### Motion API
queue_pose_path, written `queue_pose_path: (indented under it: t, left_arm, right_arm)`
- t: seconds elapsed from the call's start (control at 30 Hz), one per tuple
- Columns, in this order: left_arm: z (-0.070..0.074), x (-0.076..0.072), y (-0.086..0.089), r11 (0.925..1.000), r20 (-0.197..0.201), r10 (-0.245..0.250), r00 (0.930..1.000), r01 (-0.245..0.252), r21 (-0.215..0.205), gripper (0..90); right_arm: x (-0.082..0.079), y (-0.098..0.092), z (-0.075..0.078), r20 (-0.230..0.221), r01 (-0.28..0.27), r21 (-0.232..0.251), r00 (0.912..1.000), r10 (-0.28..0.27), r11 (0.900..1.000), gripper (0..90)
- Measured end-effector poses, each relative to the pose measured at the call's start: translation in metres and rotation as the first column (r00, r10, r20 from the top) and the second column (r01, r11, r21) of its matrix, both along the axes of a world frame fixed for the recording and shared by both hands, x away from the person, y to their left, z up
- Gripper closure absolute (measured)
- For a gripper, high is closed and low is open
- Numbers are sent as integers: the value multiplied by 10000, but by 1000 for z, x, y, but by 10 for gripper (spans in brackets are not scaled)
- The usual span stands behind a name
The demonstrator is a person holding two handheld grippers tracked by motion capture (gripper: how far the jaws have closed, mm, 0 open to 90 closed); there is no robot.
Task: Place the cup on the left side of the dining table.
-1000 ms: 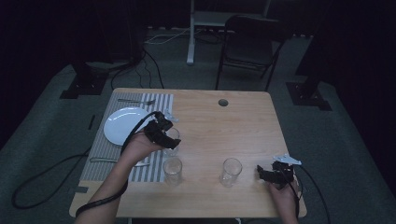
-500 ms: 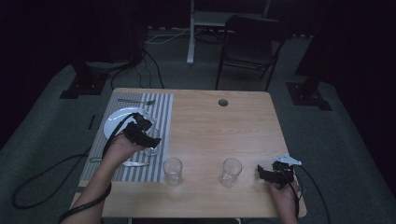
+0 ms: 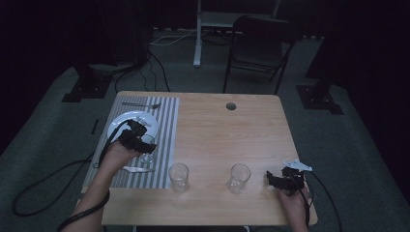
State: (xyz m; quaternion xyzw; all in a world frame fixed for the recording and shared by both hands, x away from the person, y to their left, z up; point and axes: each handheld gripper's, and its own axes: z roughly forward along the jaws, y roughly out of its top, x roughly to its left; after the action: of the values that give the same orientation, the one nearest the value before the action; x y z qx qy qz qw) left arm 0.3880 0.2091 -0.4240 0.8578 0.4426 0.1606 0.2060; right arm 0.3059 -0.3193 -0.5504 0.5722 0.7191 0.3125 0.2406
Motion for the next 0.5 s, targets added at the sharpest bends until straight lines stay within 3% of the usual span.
queue_pose_path:
  t: [0.23, 0.3, 0.43, 0.5]
  left_arm:
    - [-5, 2, 7, 9998, 7, 171, 9999, -171, 30, 289]
    - [-7, 3, 12, 9993, 56, 219, 9997, -217, -305, 289]
    - [-8, 4, 18, 9982, -112, 313, 9994, -318, -510, 288]
    - [-9, 4, 20, 9967, -7, 435, 9991, -435, -685, 287]
  right_arm:
    - [0, 0, 0, 1, -1, -1, 10000, 1, 10000, 140]
    - [0, 0, 0, 0, -1, 0, 10000, 1, 10000, 140]
    - [0, 0, 0, 1, -1, 0, 10000, 1, 10000, 140]
    - [0, 0, 0, 1, -1, -2, 10000, 1, 10000, 140]
